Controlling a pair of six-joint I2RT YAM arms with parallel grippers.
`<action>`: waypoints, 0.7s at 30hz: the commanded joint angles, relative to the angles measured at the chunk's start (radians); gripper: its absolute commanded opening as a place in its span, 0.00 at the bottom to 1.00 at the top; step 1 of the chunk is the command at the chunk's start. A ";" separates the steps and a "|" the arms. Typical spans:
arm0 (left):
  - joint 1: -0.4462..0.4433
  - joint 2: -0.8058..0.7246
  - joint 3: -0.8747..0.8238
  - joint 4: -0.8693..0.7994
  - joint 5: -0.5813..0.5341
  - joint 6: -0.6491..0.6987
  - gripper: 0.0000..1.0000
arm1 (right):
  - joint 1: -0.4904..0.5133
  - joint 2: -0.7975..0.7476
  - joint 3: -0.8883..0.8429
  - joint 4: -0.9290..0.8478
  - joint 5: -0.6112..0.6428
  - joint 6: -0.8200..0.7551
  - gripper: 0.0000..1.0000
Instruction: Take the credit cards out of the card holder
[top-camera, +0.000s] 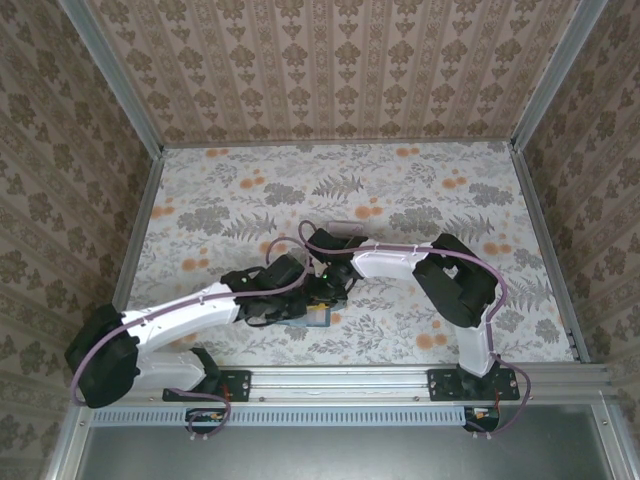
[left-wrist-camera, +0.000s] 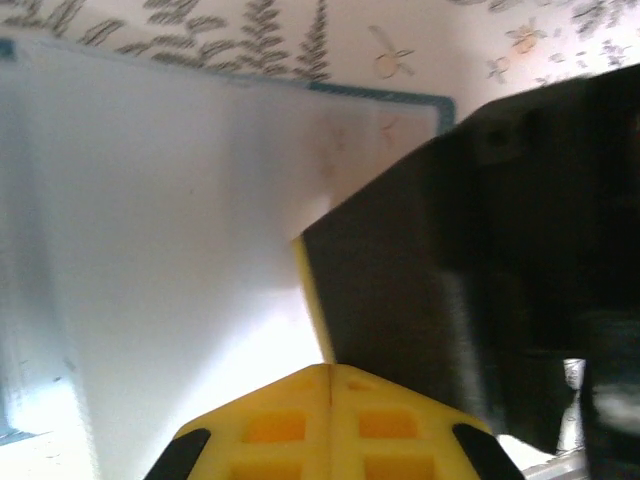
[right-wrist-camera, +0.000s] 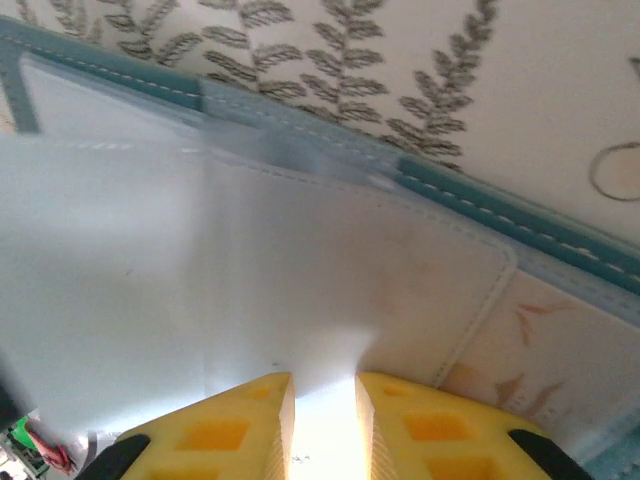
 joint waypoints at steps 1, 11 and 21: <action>0.004 -0.074 -0.053 -0.004 -0.027 -0.066 0.02 | 0.010 0.019 -0.011 0.022 -0.010 0.026 0.24; 0.087 -0.121 -0.187 0.164 0.090 -0.079 0.15 | 0.011 0.016 -0.014 0.028 -0.016 0.032 0.22; 0.127 -0.129 -0.241 0.268 0.138 -0.064 0.26 | 0.010 0.010 -0.019 0.029 -0.018 0.034 0.22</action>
